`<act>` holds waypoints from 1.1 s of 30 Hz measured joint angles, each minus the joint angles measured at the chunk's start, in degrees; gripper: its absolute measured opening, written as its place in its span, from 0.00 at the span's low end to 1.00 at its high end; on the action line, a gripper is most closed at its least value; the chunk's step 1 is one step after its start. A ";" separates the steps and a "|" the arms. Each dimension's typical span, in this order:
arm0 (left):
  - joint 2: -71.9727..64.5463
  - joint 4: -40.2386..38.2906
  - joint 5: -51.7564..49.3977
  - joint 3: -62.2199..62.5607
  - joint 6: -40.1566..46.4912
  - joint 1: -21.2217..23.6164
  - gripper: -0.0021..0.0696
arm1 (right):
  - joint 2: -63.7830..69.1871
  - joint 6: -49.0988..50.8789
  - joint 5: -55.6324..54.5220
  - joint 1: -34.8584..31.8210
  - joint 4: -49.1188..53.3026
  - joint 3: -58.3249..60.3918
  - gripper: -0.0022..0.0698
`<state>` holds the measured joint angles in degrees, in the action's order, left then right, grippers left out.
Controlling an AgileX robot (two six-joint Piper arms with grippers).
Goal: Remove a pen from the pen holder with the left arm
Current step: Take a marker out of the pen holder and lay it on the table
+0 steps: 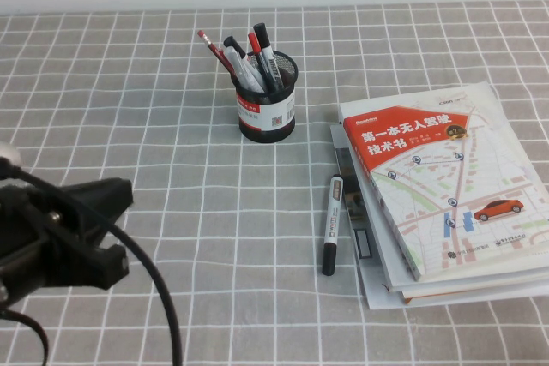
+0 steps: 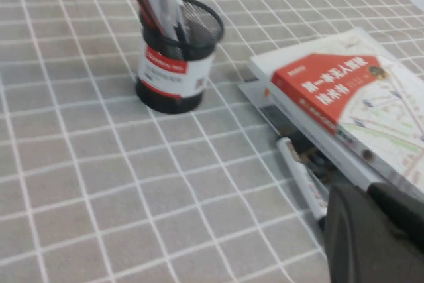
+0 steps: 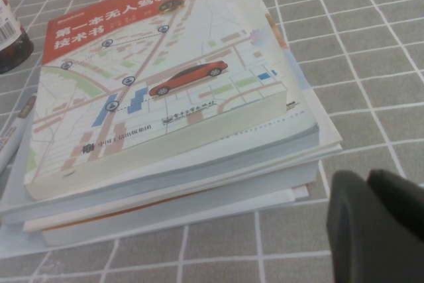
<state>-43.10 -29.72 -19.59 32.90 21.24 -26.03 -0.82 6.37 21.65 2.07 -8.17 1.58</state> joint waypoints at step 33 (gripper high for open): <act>43.15 27.62 6.79 -34.12 -21.54 21.82 0.03 | 0.00 0.00 0.00 0.00 0.00 0.00 0.01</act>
<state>0.05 -2.10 -12.81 -1.21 -0.30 -4.21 -0.82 6.37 21.65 2.07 -8.17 1.58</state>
